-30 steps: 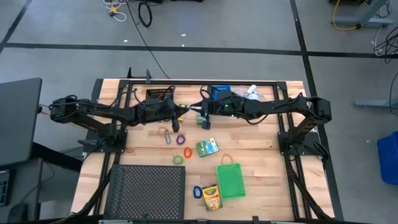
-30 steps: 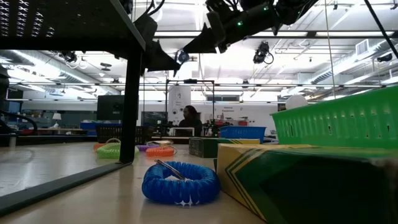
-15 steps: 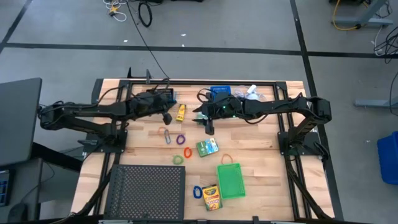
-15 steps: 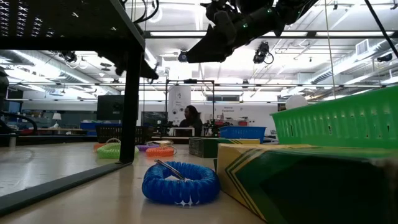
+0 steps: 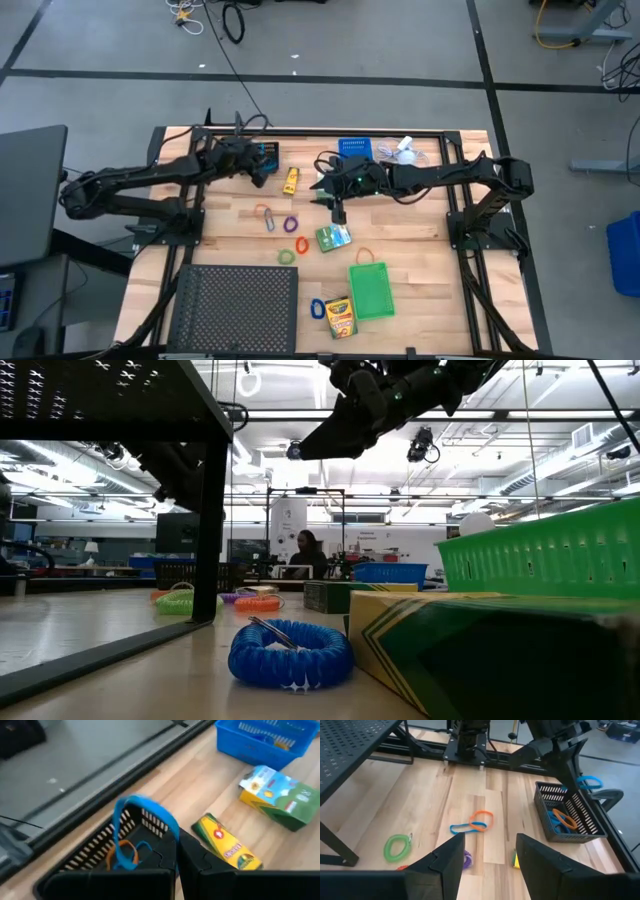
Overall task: Pick & Place Office Desk Supplies
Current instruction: Put the right blue rubber band into the black bin
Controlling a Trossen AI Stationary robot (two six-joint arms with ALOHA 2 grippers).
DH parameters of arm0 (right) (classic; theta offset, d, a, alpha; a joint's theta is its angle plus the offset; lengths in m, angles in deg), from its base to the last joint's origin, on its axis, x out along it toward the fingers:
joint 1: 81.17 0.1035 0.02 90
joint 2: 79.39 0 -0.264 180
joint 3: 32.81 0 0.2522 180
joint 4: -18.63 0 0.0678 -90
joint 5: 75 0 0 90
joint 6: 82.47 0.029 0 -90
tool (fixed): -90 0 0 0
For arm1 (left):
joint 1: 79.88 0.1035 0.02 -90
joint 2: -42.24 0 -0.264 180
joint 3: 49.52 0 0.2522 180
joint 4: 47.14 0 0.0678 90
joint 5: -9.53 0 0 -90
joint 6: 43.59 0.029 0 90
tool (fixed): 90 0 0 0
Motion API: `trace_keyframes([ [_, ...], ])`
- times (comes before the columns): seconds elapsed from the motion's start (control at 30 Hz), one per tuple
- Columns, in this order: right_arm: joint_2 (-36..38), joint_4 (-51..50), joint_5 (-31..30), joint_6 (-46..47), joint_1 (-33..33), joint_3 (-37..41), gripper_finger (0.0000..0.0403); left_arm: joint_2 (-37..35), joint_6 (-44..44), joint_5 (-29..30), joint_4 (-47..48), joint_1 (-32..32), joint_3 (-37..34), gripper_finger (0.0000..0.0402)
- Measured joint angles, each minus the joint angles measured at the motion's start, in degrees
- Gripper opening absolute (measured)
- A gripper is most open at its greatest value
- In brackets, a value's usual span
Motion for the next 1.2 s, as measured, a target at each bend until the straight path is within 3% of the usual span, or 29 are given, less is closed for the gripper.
trace_keyframes([
  [0.1, 0.0, 0.01, 0.0, 0.0, 0.0, 0.0, 0.0185, 1.28, -0.69, -7.67, 0.05, 2.54, 0.0, 0.0004],
  [0.2, 0.0, 0.02, 0.0, 0.0, 0.0, 0.0, 0.0185, 3.16, -1.11, -10.87, 0.11, 4.49, 0.0, 0.0004],
  [0.3, 0.0, 0.02, 0.0, 0.0, 0.0, 0.0, 0.0185, 5.04, -1.46, -11.79, -0.02, 5.91, 0.0, 0.0009],
  [0.77, 0.0, 0.01, -0.02, 0.0, -0.04, 0.0, 0.0185, 6.66, -1.9, -12.68, -2.12, 8.75, 0.0, 0.0104],
  [0.93, 0.0, 0.02, 0.04, 0.0, -0.04, 0.0, 0.0185, 6.66, -1.49, -12.66, -2.03, 8.75, 0.0, 0.015],
  [1.2, 0.0, 0.02, 0.44, 0.0, -0.04, 0.0, 0.0185, 6.66, -1.02, -12.0, -2.01, 8.73, 0.0, 0.0256],
])
